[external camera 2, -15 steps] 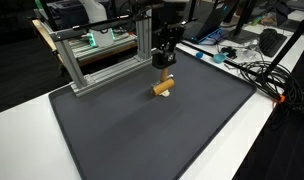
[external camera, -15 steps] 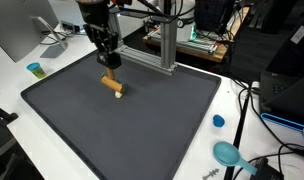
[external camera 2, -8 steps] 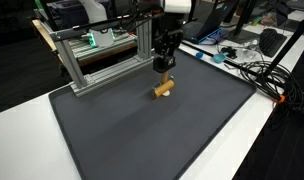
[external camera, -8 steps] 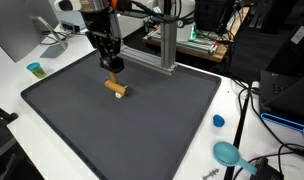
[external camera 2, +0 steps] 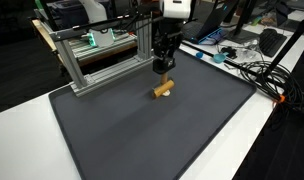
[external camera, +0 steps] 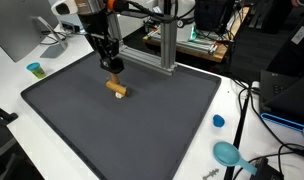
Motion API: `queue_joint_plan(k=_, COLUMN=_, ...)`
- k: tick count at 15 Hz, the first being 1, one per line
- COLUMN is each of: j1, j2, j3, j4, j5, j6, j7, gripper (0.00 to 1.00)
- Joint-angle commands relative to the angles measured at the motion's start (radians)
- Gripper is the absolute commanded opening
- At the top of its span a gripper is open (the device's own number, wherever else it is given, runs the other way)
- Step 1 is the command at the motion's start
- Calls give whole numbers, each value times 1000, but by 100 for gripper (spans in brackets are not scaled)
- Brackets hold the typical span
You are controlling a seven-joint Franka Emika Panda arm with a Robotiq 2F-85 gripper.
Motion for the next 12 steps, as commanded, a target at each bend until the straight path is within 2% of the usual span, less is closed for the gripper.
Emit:
queue_joint_plan(k=1, j1=-22, j2=70, j3=0, j4=52, j5=72, j6=-68, j7=-48, gripper=21)
queue_joint_plan(k=10, j1=-28, j2=86, j3=-3, j4=107, j5=86, j6=-165, j7=-49, gripper=21)
queue_joint_plan(k=12, j1=-26, j2=65, j3=-4, j4=88, j5=88, j6=-118, j7=-41, gripper=21)
